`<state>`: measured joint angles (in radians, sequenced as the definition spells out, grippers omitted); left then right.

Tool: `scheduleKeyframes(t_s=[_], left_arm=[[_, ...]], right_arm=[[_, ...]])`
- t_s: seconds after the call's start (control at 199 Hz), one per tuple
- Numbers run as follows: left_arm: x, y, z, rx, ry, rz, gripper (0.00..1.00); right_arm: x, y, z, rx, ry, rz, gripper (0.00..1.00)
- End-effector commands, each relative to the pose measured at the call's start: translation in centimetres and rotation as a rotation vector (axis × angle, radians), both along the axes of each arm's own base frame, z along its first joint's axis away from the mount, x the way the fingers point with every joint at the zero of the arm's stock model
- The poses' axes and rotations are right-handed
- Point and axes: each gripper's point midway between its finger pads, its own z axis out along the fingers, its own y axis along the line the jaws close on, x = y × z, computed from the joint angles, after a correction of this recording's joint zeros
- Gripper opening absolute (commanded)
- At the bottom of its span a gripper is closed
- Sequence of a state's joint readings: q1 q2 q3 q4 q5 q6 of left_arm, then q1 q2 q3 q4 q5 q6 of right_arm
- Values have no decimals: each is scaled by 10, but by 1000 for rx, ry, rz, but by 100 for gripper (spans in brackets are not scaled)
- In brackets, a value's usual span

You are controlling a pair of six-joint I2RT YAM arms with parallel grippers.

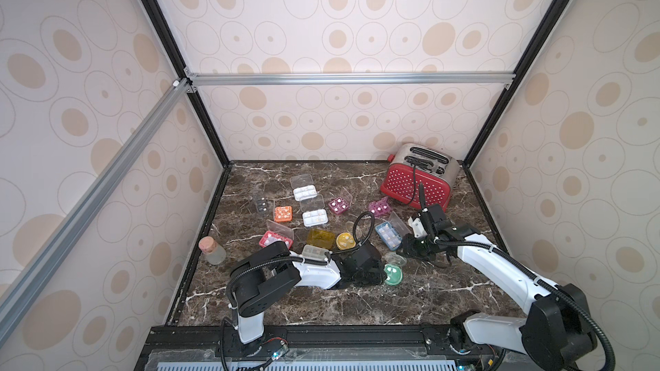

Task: Close pillboxes
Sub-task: Close the lid on the pillbox.

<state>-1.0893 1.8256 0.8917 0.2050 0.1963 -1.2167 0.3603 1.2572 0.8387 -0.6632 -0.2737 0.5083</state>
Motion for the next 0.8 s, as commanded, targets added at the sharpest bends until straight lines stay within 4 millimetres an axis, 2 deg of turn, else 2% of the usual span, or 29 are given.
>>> scheduleKeyframes(t_s=[0.0,0.331,0.798], left_arm=[[-2,-7,-2,7,10,-6,32],[-1,-6,-6,16,18,8,28],[0,-6,-12,27,27,16,26]], right_arm=[[5,7,4,14,-11,36,40],[6,12,2,27,-16,71,21],[-5,15,0,18,-19,106,11]])
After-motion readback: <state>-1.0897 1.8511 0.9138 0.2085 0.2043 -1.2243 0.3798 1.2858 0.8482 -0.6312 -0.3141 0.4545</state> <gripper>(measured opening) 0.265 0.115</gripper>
